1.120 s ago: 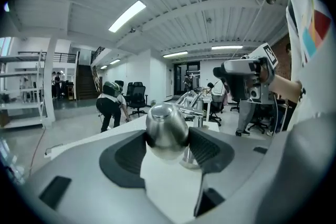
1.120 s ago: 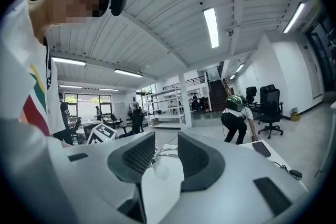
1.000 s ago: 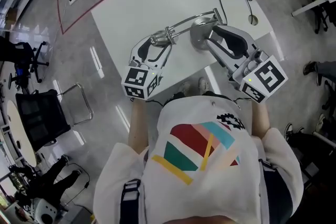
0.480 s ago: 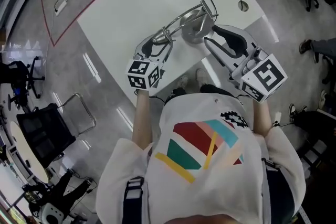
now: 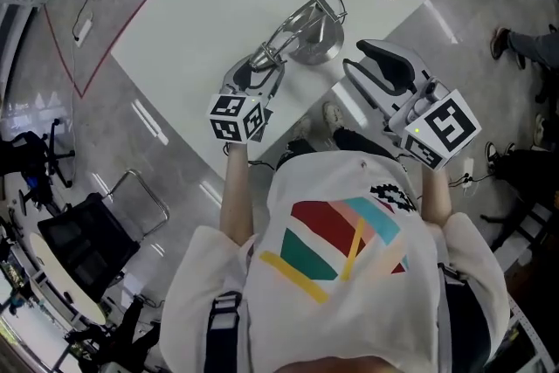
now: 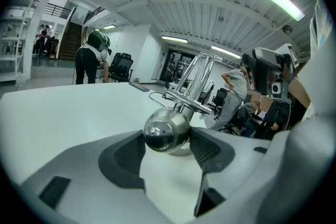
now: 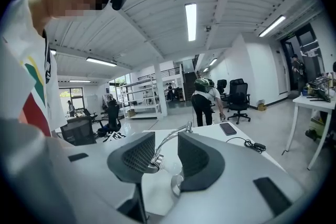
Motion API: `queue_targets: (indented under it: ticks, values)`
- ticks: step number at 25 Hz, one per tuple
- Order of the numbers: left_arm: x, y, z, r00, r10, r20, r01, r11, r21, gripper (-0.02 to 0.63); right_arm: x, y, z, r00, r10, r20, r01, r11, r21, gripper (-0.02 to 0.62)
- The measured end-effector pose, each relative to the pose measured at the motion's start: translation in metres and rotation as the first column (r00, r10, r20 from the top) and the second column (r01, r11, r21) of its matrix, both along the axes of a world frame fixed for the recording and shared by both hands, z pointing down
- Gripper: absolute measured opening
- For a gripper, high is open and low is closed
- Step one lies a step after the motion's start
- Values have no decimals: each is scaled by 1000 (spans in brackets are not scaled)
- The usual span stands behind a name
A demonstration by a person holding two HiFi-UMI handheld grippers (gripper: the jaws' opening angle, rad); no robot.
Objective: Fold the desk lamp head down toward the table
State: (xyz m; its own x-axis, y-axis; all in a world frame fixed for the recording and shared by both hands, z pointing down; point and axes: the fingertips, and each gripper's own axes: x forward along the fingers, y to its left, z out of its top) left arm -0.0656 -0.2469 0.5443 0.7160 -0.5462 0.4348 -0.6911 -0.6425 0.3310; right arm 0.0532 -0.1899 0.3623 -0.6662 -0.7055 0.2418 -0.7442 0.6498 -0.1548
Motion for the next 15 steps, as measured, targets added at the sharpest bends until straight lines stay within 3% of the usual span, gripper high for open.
queue_targets:
  ticks: [8, 15]
  values:
    - [21, -8, 14, 998, 65, 12, -64, 998, -21, 302, 24, 2, 8, 997, 82, -12, -82, 997, -13, 135]
    - [16, -7, 13, 996, 90, 28, -91, 996, 10, 302, 16, 5, 12, 995, 95, -5, -95, 995, -24, 135]
